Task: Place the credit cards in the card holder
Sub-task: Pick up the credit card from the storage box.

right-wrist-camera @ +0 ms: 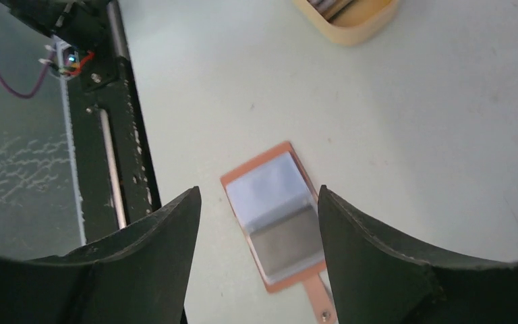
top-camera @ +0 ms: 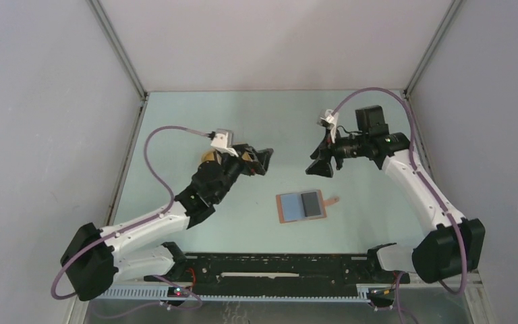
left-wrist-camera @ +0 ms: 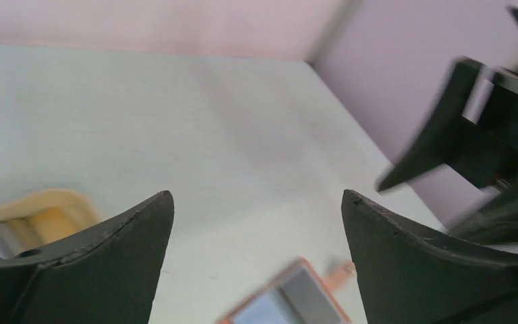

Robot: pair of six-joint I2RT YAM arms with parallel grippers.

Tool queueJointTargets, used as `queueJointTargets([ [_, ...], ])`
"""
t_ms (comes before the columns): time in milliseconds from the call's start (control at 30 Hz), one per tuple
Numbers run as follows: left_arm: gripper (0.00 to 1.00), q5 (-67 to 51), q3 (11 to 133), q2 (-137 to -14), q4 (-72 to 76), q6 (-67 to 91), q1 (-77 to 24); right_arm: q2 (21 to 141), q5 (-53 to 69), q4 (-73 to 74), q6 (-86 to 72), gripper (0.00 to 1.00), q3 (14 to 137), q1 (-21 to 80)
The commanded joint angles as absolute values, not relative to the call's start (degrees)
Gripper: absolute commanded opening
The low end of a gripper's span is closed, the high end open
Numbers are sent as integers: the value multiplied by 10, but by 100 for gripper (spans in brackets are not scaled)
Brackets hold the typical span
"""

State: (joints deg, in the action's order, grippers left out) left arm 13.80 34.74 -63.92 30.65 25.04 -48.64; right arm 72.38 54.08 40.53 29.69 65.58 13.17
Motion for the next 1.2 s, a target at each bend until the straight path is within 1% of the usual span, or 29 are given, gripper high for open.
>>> queueJointTargets([
  [0,100,269,329,-608,254,190,-418,807,547,395,277,73,751,199],
  [133,100,206,289,-583,279,268,-319,940,509,416,184,72,894,265],
  [267,100,162,244,-571,324,324,-247,1119,508,471,117,71,1079,307],
  [433,100,155,220,-570,343,366,-208,1284,482,475,14,70,1276,338],
  [533,100,164,202,-563,347,402,-190,1354,430,463,-39,71,1352,353],
  [667,100,193,169,-542,359,440,-181,1410,355,448,-102,74,1402,374],
  [867,100,221,125,-508,387,464,-180,1455,334,426,-166,76,1411,381],
  [1167,100,220,121,-505,396,465,-180,1496,312,420,-190,81,1432,386],
])
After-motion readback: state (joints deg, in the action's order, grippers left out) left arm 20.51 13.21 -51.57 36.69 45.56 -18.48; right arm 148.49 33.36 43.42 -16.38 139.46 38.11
